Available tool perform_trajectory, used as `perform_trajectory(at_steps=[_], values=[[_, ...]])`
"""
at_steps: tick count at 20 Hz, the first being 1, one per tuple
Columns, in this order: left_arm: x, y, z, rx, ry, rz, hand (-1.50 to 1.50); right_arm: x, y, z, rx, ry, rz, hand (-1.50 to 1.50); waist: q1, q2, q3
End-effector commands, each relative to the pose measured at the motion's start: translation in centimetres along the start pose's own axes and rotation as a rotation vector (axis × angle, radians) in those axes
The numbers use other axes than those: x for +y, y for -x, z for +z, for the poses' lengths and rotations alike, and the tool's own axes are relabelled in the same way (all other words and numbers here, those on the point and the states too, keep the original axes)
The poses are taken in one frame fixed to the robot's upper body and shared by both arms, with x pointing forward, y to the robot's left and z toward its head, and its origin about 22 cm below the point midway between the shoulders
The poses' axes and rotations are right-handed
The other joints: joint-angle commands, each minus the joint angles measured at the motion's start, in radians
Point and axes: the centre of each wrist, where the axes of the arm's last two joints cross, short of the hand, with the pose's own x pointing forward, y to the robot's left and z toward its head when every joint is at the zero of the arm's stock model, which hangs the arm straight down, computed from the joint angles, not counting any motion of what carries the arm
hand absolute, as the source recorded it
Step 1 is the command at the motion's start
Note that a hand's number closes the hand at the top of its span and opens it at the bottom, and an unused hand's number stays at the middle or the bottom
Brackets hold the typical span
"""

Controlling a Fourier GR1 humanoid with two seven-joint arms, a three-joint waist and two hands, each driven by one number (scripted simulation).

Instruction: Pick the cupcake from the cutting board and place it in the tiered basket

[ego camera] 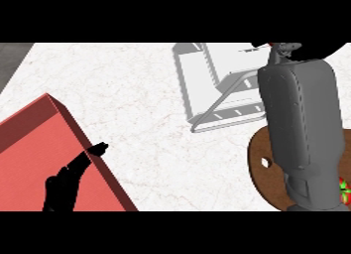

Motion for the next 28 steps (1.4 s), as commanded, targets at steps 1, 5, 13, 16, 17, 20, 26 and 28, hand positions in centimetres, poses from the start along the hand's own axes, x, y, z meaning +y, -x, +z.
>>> perform_trajectory(at_steps=[1, 5, 13, 16, 17, 20, 26, 28], values=[[-1.0, -0.2, -1.1, 0.011, -0.004, 0.031, 0.00, -0.3, 0.2, -0.1, 0.203, 0.020, -0.300, -1.50, 0.001, 0.007, -0.019], [-1.7, 1.2, -0.3, 0.014, 0.006, 0.029, 0.00, -1.1, 0.4, 0.1, 0.132, 0.076, -0.468, -1.50, -0.004, 0.004, -0.020], [-0.1, 0.2, -0.6, 0.039, -0.045, 0.035, 0.00, -3.3, 1.5, -0.4, 0.123, 0.418, -0.568, -1.50, -0.056, -0.015, -0.022], [0.2, 0.1, -0.9, 0.029, -0.066, 0.037, 0.00, -6.0, 1.3, -0.4, 0.194, 0.500, -0.572, -1.50, -0.075, -0.023, -0.023], [0.4, 1.4, -0.2, 0.066, -0.069, 0.045, 0.00, -7.0, 1.8, -0.1, 0.200, 0.515, -0.593, -1.50, -0.082, -0.028, -0.024], [0.1, 1.0, 0.0, 0.051, -0.088, 0.044, 0.00, -9.0, 3.3, 0.7, 0.230, 0.551, -0.622, -1.50, -0.093, -0.038, -0.023], [1.0, 1.1, 0.7, 0.077, -0.103, 0.049, 0.00, -12.3, 7.3, 2.8, 0.236, 0.576, -0.624, -1.50, -0.125, -0.052, -0.022], [1.0, 2.0, 1.5, 0.102, -0.109, 0.048, 0.00, -13.4, 8.9, 3.5, 0.221, 0.584, -0.636, -1.50, -0.137, -0.060, -0.022]])
